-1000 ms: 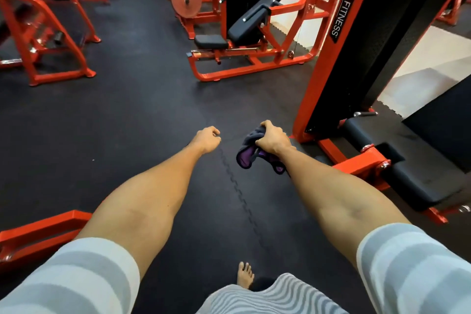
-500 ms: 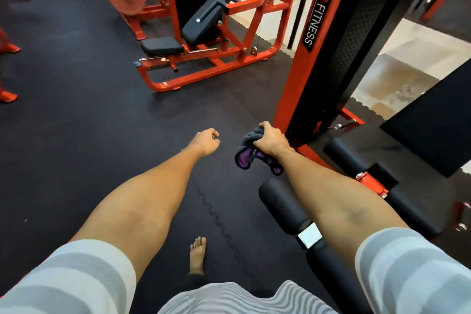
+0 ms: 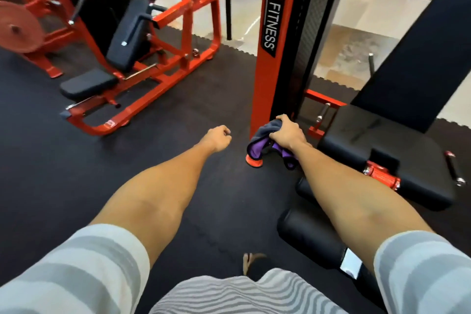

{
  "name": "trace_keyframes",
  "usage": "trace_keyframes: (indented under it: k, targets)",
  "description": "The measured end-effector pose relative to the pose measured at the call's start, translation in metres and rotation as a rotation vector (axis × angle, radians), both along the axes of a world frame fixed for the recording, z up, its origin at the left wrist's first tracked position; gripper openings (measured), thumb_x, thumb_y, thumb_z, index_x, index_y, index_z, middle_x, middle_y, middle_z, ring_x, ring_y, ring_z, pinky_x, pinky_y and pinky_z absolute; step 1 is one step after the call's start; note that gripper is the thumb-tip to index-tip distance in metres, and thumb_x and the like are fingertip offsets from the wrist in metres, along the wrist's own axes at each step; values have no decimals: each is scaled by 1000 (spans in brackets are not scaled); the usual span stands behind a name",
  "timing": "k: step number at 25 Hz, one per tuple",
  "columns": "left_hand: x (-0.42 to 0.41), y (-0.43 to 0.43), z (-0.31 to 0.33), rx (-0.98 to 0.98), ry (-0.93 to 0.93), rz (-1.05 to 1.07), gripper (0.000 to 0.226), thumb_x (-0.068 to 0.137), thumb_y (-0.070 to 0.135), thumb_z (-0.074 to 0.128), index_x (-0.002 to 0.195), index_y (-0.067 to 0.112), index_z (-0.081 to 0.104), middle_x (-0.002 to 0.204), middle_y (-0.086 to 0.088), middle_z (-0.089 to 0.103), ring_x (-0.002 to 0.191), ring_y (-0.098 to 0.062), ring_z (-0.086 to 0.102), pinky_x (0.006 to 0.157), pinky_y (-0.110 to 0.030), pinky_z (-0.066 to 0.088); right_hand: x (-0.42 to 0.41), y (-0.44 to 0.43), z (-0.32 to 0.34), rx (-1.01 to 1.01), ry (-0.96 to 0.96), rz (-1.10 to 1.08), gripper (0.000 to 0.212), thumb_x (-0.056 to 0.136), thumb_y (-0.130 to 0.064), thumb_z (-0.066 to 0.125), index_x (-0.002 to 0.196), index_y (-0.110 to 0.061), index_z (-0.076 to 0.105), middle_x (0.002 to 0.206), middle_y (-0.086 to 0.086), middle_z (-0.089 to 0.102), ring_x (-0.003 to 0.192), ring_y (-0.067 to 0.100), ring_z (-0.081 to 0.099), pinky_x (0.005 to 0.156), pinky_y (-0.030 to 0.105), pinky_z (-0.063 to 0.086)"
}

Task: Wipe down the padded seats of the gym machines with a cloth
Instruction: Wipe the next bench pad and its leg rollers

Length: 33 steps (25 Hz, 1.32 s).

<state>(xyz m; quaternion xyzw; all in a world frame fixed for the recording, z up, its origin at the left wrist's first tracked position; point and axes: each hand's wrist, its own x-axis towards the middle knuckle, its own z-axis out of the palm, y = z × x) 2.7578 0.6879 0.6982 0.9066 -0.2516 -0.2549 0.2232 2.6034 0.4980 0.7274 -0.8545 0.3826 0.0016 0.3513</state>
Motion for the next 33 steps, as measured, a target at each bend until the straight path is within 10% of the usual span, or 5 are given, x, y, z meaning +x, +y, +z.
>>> trace_keyframes:
  k: [33]
  targets:
    - [120,-584,37,-253,142,-937,26,100,23,53,121,15,66,127,-9,65,121,-30,57,98,-33,44,42,-316,39,-117,9,-1101,64,86,-25,66,145,-29,42,140,13,55,122,39,57,95,41,51]
